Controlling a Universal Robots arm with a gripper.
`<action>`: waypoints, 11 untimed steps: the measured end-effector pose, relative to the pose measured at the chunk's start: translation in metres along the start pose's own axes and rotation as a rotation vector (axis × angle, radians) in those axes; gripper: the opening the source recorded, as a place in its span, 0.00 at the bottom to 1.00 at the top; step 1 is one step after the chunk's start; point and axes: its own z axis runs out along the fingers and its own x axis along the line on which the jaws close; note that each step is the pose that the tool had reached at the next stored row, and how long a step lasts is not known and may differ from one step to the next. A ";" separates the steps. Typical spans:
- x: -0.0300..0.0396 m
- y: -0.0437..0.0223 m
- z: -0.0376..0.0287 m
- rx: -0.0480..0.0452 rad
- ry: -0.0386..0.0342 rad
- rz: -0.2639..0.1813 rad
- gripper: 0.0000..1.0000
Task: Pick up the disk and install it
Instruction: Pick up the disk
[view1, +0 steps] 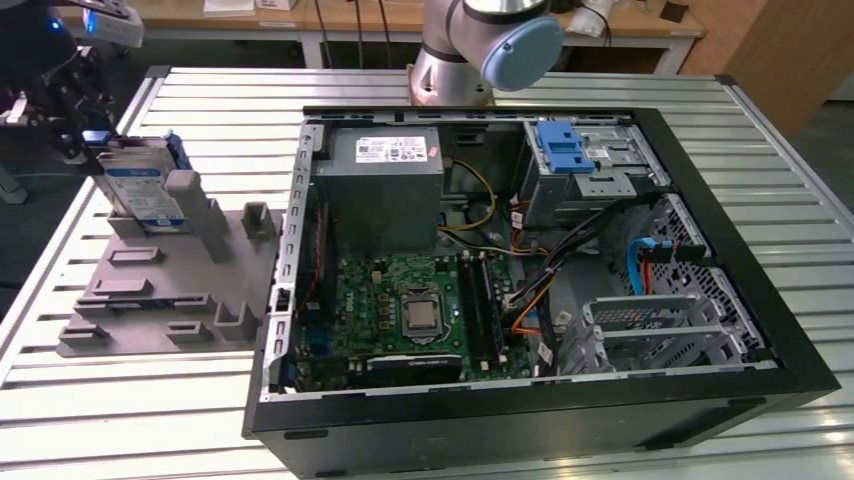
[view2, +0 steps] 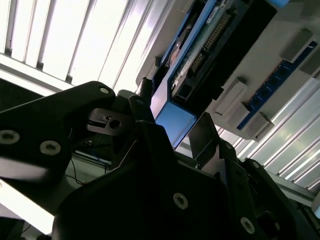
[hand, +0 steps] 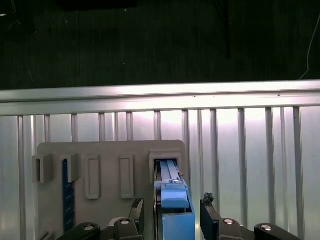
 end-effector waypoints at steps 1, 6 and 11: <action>0.0000 0.0000 0.0010 0.0000 0.0000 0.000 0.56; 0.0000 0.0000 0.0034 -0.0003 0.0001 0.000 0.56; 0.0000 0.0000 0.0036 -0.0001 0.0000 0.000 0.55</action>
